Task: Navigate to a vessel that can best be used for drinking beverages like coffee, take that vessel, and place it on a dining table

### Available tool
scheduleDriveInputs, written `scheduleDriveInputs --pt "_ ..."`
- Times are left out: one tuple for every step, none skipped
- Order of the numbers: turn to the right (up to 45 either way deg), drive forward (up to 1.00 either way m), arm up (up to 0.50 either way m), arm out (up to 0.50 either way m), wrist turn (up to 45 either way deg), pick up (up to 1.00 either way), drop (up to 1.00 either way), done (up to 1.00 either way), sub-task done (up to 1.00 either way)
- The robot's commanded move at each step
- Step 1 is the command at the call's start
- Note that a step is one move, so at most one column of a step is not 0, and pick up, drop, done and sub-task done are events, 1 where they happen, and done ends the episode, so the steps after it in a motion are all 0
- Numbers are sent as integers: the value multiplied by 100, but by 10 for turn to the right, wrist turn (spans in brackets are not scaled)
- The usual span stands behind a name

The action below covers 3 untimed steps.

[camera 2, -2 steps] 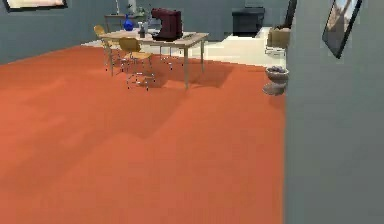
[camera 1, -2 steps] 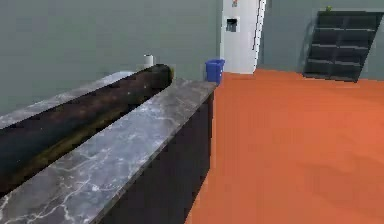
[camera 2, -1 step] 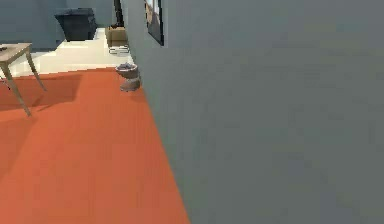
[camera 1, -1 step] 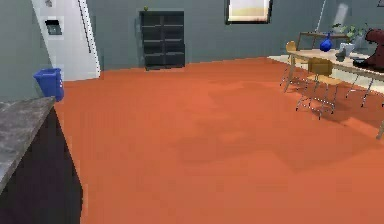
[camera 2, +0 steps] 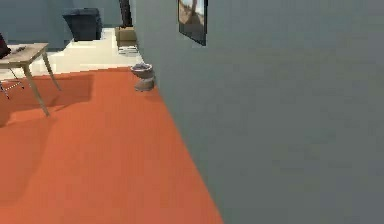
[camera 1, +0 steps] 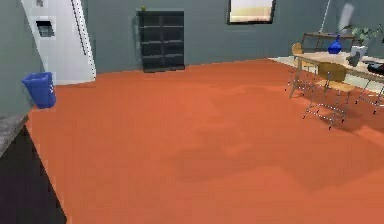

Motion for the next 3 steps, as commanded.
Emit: scheduleDriveInputs --pt "-450 0 0 0 0 0 0 0 0" --pt "-450 0 0 0 0 0 0 0 0" --pt "-450 0 0 0 0 0 0 0 0"
